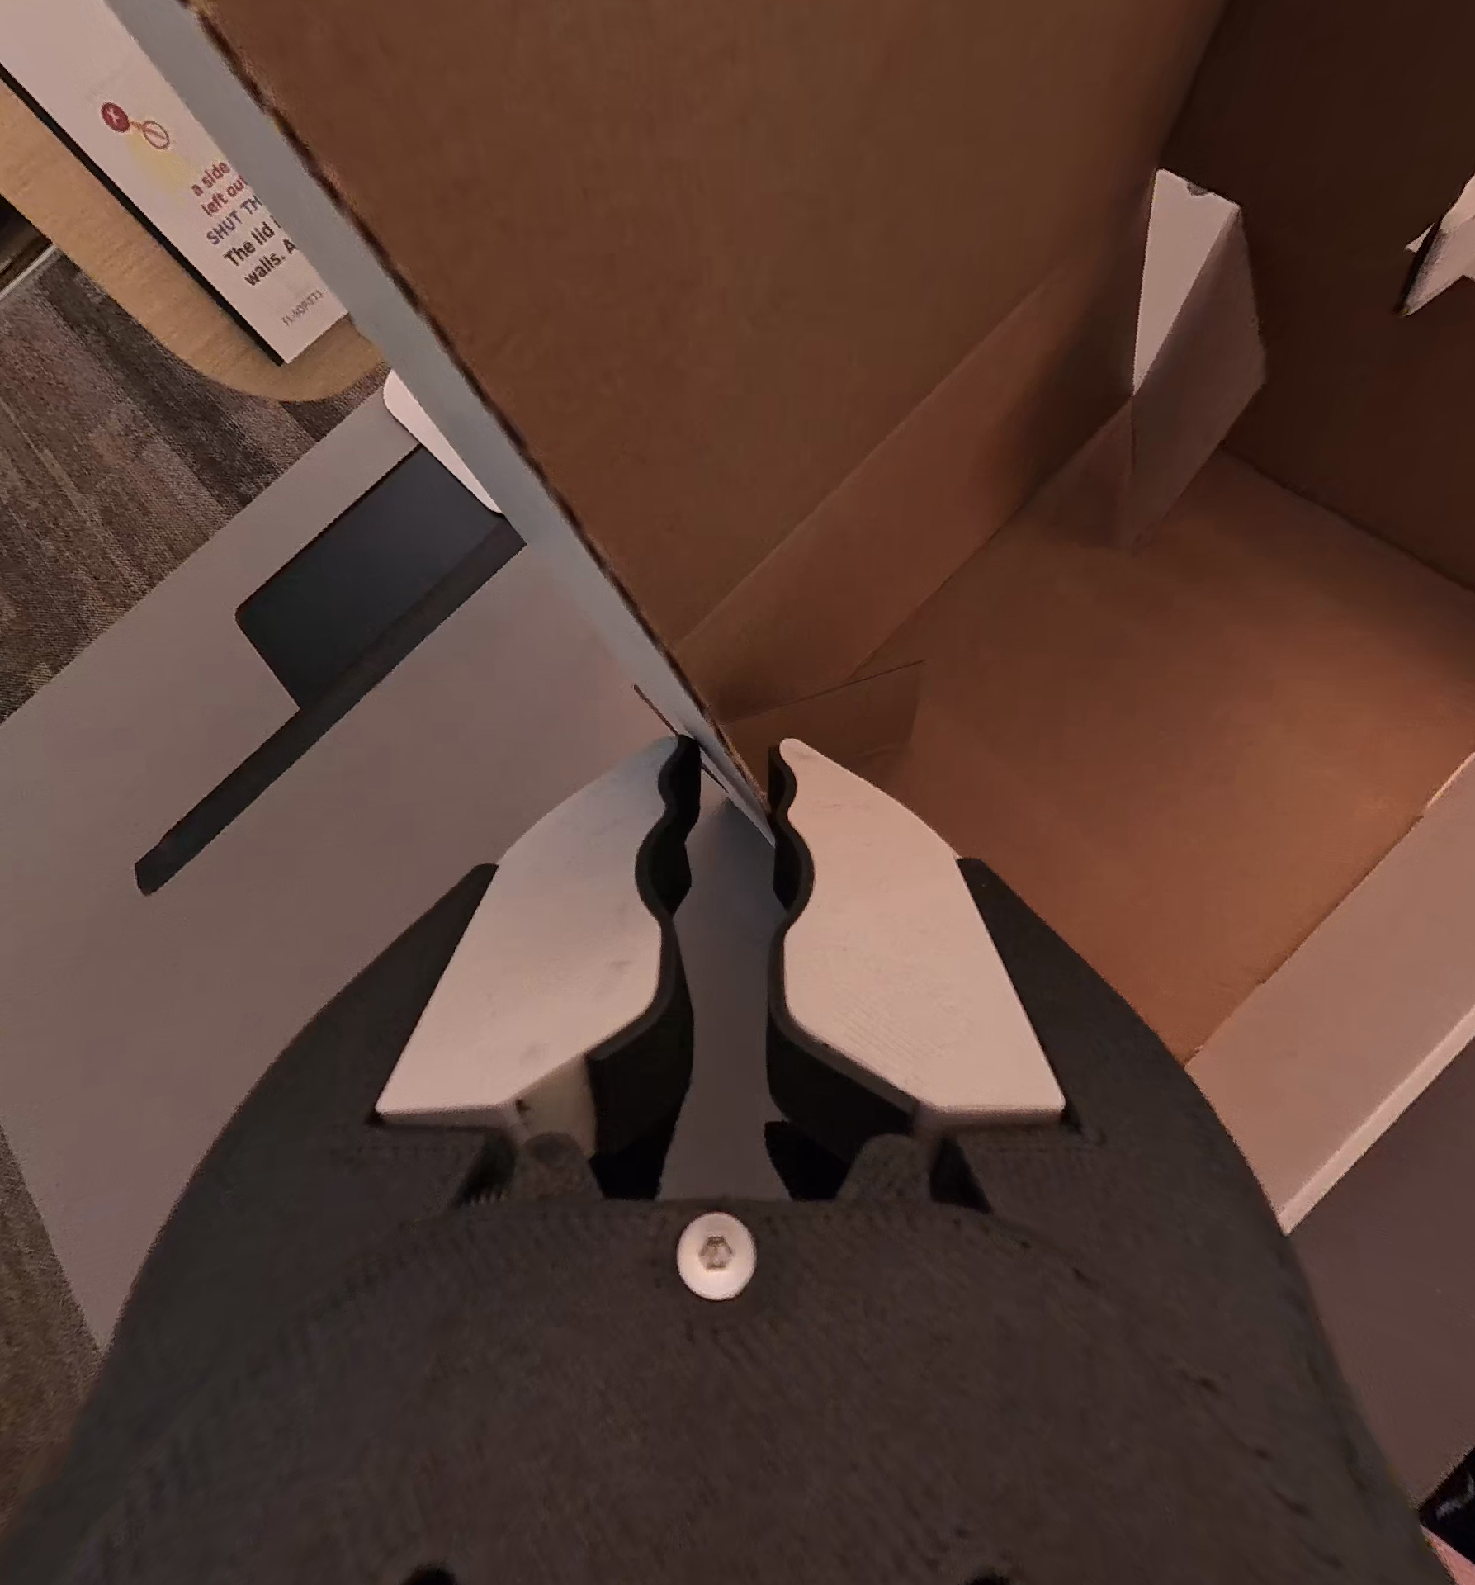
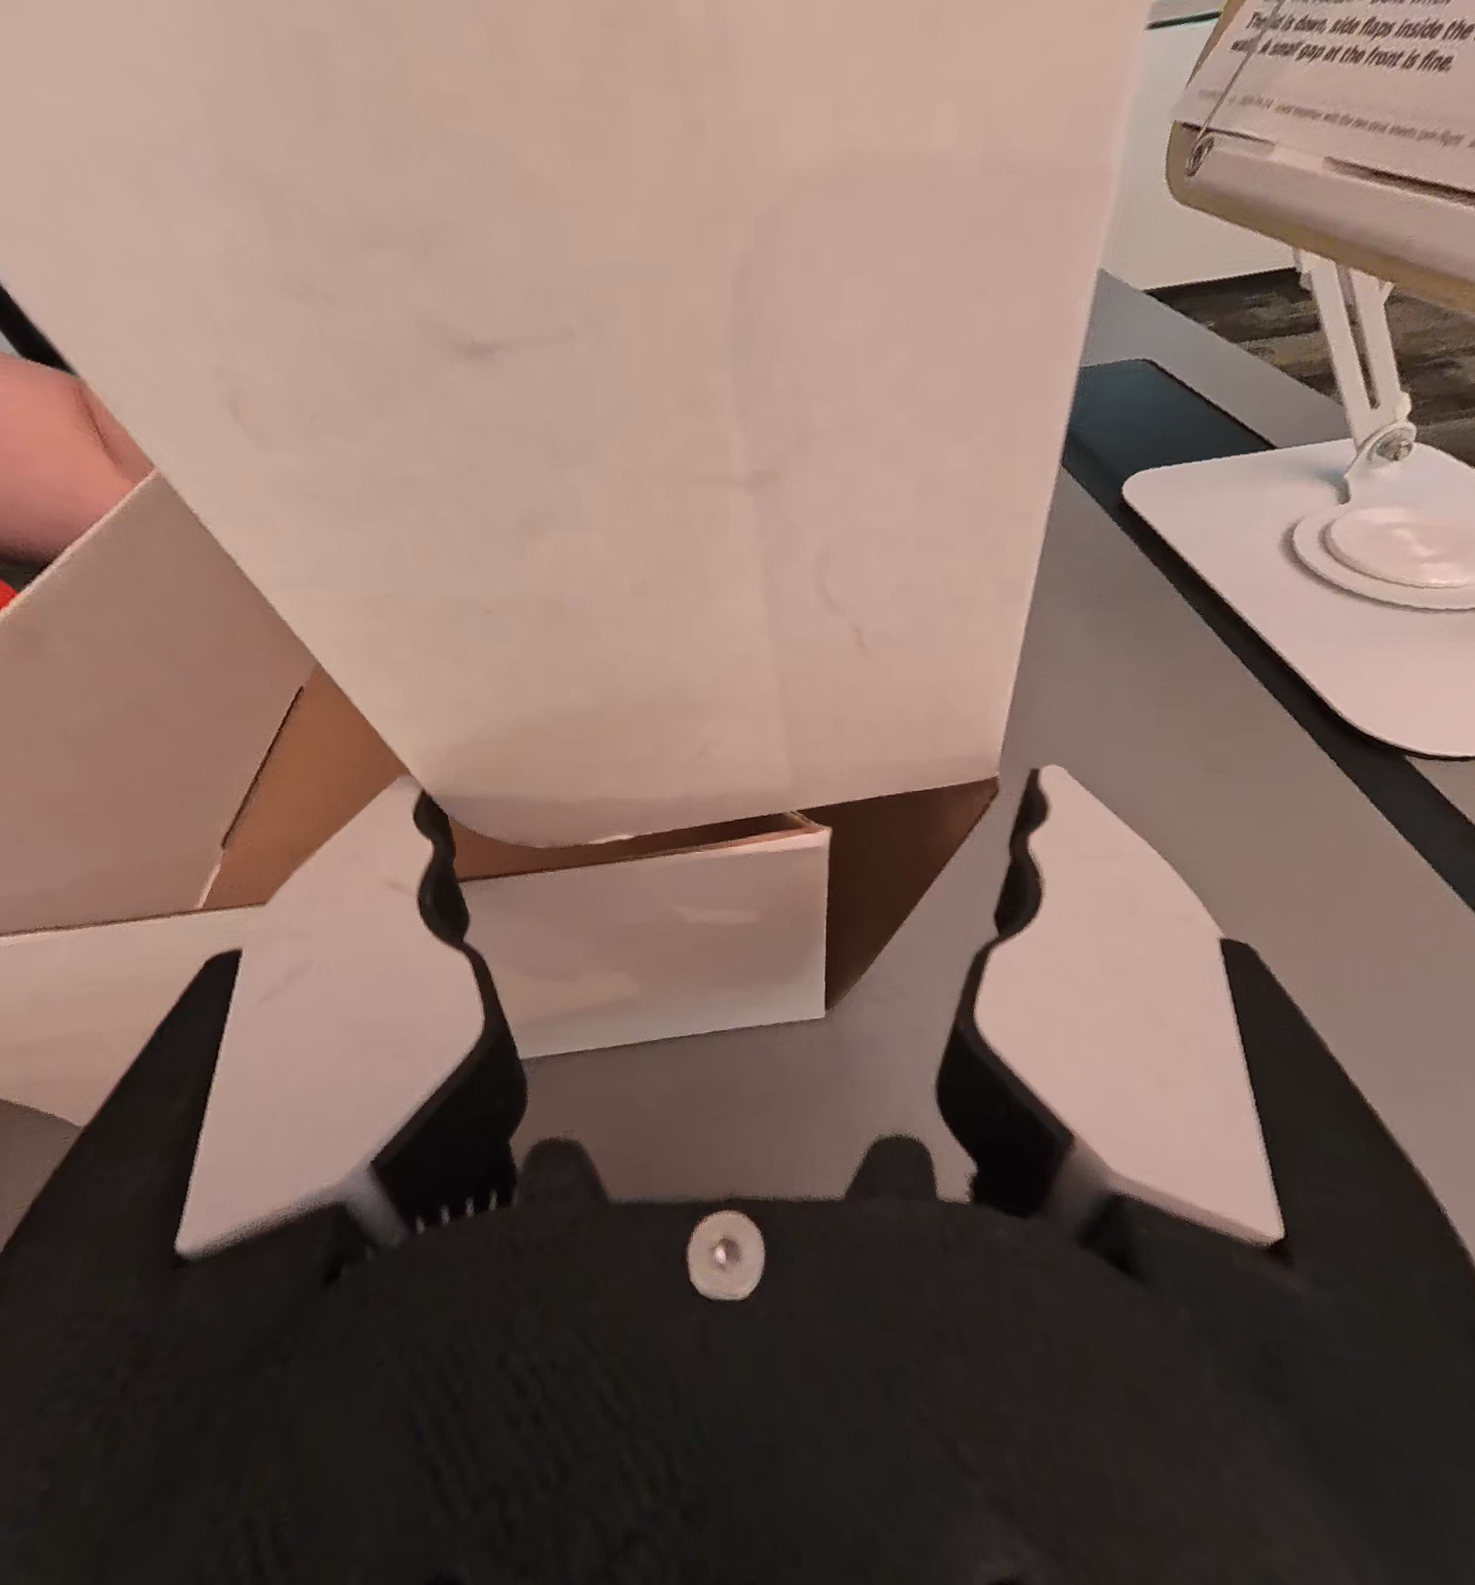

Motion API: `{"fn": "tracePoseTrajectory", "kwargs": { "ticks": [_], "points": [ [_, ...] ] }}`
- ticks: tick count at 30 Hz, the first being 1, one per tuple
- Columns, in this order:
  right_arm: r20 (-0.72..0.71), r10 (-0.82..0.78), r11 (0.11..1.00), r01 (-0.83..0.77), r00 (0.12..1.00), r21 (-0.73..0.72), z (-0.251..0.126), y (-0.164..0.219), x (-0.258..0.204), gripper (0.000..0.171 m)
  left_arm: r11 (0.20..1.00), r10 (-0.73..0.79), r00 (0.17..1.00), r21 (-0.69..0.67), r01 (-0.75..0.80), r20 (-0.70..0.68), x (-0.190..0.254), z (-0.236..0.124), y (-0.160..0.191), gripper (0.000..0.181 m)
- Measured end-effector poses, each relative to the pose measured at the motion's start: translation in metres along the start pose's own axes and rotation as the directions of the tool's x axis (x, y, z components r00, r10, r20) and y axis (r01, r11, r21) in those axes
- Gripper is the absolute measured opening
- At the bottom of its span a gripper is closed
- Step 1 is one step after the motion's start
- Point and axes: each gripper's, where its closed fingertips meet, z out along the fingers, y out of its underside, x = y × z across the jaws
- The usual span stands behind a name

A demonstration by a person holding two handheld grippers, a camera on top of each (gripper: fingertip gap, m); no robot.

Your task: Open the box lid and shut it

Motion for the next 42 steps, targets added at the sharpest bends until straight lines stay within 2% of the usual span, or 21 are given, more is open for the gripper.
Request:
{"fn": "tracePoseTrajectory", "kwargs": {
  "ticks": [3, 5, 10, 17, 24, 30, 36, 39, 42],
  "points": [
    [-0.012, -0.026, 1.0, 0.026, 1.0, 0.011, 0.003, -0.005, -0.001, 0.124, 1.0, 0.011, 1.0, 0.004, -0.011, -0.001, 0.0, 0.0, 0.0, 0.015],
    [-0.013, -0.033, 0.999, 0.032, 0.999, -0.032, 0.012, -0.002, -0.002, 0.132, 1.0, 0.019, 1.0, 0.008, -0.019, -0.004, 0.0, 0.0, 0.0, 0.015],
    [0.052, -0.011, 0.999, 0.014, 0.999, -0.042, 0.024, -0.001, -0.012, 0.135, 1.0, 0.02, 1.0, 0.013, -0.02, 0.01, -0.002, 0.002, -0.002, 0.014],
    [0.092, -0.047, 0.997, 0.053, 0.995, -0.06, 0.018, 0.003, -0.026, 0.133, 1.0, 0.006, 1.0, 0.026, -0.006, 0.0, -0.004, 0.003, -0.002, 0.014],
    [0.181, -0.031, 1.0, 0.031, 0.983, 0.004, 0.006, 0.003, -0.042, 0.133, 0.999, 0.012, 1.0, 0.042, -0.012, -0.014, -0.003, 0.003, -0.003, 0.012],
    [0.193, 0.031, 0.998, -0.02, 0.981, -0.056, -0.004, 0.006, -0.049, 0.13, 0.999, 0.009, 1.0, 0.037, -0.008, -0.003, -0.006, 0.002, -0.001, 0.011],
    [0.242, 0.03, 0.99, -0.063, 0.97, 0.129, -0.027, -0.022, -0.055, 0.13, 0.999, 0.004, 1.0, 0.04, -0.003, -0.011, -0.007, 0.002, 0.0, 0.009],
    [0.243, 0.078, 0.95, -0.146, 0.967, 0.276, -0.048, -0.038, -0.044, 0.13, 0.999, 0.009, 1.0, 0.04, -0.009, -0.01, -0.007, 0.002, 0.0, 0.009],
    [0.156, 0.137, 0.907, -0.187, 0.978, 0.378, -0.069, -0.047, -0.019, 0.117, 0.999, 0.01, 1.0, 0.041, -0.009, -0.011, -0.007, 0.002, 0.0, 0.009]
  ]
}}
